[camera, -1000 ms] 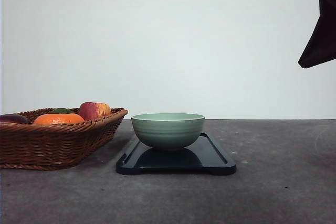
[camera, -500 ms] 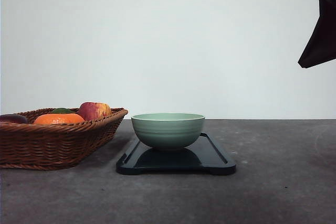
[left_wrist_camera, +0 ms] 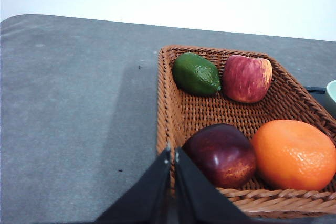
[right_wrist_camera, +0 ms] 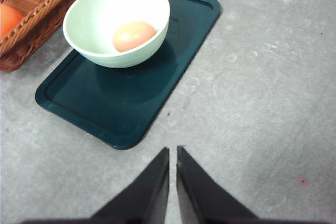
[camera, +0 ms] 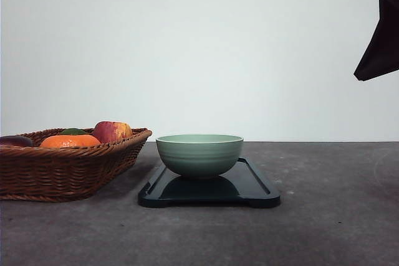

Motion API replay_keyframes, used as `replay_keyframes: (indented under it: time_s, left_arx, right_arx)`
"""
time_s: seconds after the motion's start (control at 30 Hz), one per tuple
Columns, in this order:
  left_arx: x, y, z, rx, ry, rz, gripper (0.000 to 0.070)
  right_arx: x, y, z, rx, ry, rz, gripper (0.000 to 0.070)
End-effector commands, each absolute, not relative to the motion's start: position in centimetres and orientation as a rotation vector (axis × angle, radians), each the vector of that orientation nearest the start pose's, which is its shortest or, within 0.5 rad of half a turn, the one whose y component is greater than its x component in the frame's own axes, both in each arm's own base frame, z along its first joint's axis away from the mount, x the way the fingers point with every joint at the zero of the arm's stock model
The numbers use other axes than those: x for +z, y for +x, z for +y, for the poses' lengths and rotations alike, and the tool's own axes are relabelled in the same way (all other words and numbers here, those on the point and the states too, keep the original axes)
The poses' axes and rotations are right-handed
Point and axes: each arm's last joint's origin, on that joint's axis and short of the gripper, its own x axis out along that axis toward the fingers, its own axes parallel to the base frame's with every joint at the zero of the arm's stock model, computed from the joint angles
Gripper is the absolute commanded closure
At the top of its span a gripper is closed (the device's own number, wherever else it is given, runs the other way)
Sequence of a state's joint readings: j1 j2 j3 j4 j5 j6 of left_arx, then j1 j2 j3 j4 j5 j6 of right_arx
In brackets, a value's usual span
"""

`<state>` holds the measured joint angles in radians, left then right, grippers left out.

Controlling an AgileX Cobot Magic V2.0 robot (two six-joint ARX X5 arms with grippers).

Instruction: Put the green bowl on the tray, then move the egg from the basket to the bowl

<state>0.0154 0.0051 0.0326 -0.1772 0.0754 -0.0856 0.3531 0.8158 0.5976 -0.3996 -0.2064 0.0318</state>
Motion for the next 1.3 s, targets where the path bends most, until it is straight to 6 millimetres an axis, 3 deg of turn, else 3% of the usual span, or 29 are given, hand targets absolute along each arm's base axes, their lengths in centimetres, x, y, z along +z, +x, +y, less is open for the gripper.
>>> replay_keyframes:
  time_s: [0.0,0.23,0.6,0.87,1.27]
  left_arx:
    - [15.1,9.6,-0.1,-0.053,-0.079,0.172,0.07]
    - [15.1,9.6,-0.1,-0.053,-0.079,0.172,0.07]
    - [15.1,9.6,-0.1,-0.053,-0.079,0.172,0.07]
    - [15.1,9.6,-0.1,-0.053,-0.079,0.172,0.07]
    - [15.1,9.6,-0.1,-0.053,-0.079,0.172,0.07]
  right_arx:
    - [24.8,15.9,6.5,0.538,-0.074,0.602,0.0683]
    - [24.1,15.1,5.1,0.406,-0.144,0.487,0.0683]
    - [18.3,11.0,1.6,0.215,-0.092,0.226,0.0683]
    - [15.5,9.8,0.8,0.139,-0.083,0.128,0.0683]
    - [15.2,9.6,0.7,0.132,-0.082,0.144,0.0683]
